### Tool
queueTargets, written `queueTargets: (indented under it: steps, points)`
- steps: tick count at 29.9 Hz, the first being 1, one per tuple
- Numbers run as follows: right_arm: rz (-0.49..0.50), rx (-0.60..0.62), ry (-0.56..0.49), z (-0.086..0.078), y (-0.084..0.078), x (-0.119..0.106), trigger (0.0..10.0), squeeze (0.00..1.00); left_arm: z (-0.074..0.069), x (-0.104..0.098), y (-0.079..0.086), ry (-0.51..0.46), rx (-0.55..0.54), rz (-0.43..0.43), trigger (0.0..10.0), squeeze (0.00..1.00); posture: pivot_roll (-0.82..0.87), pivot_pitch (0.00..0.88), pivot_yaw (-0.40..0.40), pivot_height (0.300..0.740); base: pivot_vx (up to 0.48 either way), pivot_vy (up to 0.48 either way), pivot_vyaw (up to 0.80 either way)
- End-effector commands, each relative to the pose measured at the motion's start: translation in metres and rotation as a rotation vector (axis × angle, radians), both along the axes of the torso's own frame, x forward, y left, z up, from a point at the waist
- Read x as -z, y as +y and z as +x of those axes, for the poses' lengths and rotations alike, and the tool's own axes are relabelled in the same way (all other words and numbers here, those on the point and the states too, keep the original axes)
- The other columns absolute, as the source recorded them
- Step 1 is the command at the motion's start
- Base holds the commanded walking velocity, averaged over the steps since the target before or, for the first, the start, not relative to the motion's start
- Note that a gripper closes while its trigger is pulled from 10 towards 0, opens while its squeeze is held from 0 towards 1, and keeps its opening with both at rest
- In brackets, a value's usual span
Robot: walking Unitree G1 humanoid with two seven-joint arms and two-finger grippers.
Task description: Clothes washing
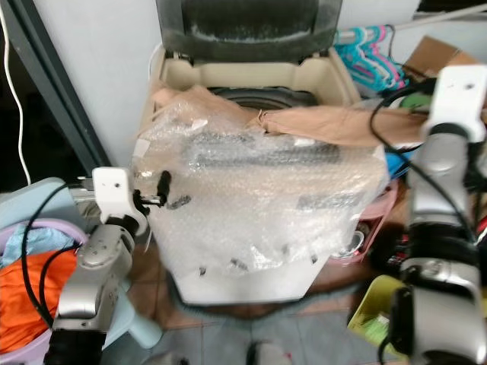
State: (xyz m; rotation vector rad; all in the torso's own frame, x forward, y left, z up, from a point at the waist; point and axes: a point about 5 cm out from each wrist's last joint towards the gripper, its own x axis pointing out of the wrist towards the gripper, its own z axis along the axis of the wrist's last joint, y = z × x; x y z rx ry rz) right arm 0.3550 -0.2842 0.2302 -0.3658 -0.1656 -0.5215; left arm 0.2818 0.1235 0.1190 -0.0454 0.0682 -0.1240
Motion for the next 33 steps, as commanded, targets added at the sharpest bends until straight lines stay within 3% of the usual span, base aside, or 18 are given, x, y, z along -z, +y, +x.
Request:
queueTargets:
  steps: [1,3,8,9,10,11,14,16,19,20,21,23,26,30,33]
  points:
    - [0.022,-0.050,-0.040,0.002,0.006,-0.009,10.0,0.00,0.002,-0.002,0.001,-0.001,-0.004,0.016,10.0,0.00,-0.05,0.000,0.005,0.740,0.000,0.000,0.00]
    - [0.066,-0.201,-0.043,0.009,0.028,-0.009,10.0,0.00,0.003,-0.007,0.005,-0.013,-0.024,0.023,10.0,0.00,-0.05,0.000,0.008,0.740,0.000,0.000,0.00]
    - [0.159,-0.365,-0.074,0.016,0.055,-0.012,10.0,0.00,0.000,-0.010,0.013,-0.021,-0.069,0.031,10.0,0.00,-0.04,0.000,0.004,0.740,0.000,0.000,0.00]
    - [0.211,-0.406,-0.088,0.019,0.062,-0.013,10.0,0.40,-0.002,-0.008,0.014,-0.016,-0.079,0.034,10.0,0.00,-0.04,0.000,0.003,0.740,0.000,0.000,0.00]
    - [0.316,-0.489,-0.116,0.023,0.075,-0.017,10.0,1.00,-0.003,-0.006,0.015,-0.011,-0.093,0.044,10.0,0.00,-0.04,0.000,0.002,0.740,0.000,0.000,0.00]
    - [0.399,-0.596,-0.166,0.025,0.090,-0.028,10.0,1.00,-0.004,-0.005,0.015,-0.012,-0.104,0.047,10.0,0.00,-0.03,0.000,0.001,0.740,0.000,0.000,0.00]
    - [0.448,-0.695,-0.222,0.025,0.104,-0.041,10.0,1.00,-0.004,-0.005,0.015,-0.014,-0.110,0.047,10.0,0.00,-0.03,0.000,-0.002,0.740,0.000,0.000,0.00]
    - [0.473,-0.898,-0.253,0.019,0.128,-0.059,10.0,1.00,-0.002,-0.007,0.014,-0.019,-0.119,0.044,10.0,0.00,-0.03,0.000,-0.009,0.740,0.000,0.000,0.00]
    - [0.449,-1.000,-0.193,0.016,0.138,-0.056,10.0,1.00,-0.001,-0.007,0.013,-0.018,-0.123,0.042,10.0,0.00,-0.03,0.000,-0.012,0.740,0.000,0.000,0.00]
    - [0.364,-0.994,-0.086,0.017,0.139,-0.042,10.0,1.00,-0.001,-0.007,0.013,-0.015,-0.124,0.042,10.0,0.00,-0.03,0.000,-0.013,0.740,0.000,0.000,0.00]
    - [0.254,-0.925,0.022,0.020,0.135,-0.026,10.0,1.00,-0.001,-0.006,0.013,-0.013,-0.125,0.042,10.0,0.00,-0.03,0.000,-0.012,0.740,0.000,0.000,0.00]
    - [0.185,-0.812,0.108,0.022,0.121,-0.008,10.0,1.00,-0.002,-0.006,0.013,-0.011,-0.127,0.043,10.0,0.00,-0.03,0.000,-0.012,0.740,0.000,0.000,0.00]
    - [0.248,-0.791,0.081,0.019,0.109,-0.004,10.0,1.00,-0.002,-0.005,0.012,-0.009,-0.126,0.044,10.0,0.00,-0.03,0.000,-0.011,0.740,0.000,0.000,0.00]
    - [0.142,-0.744,0.168,0.009,0.097,0.010,10.0,1.00,-0.002,-0.003,0.010,0.000,-0.118,0.046,10.0,0.00,-0.05,0.000,-0.002,0.740,0.000,0.000,0.00]
    - [0.125,-0.663,0.145,0.004,0.085,0.012,10.0,1.00,0.000,-0.003,0.008,-0.002,-0.103,0.044,10.0,0.00,-0.05,0.000,0.001,0.740,0.000,0.000,0.00]
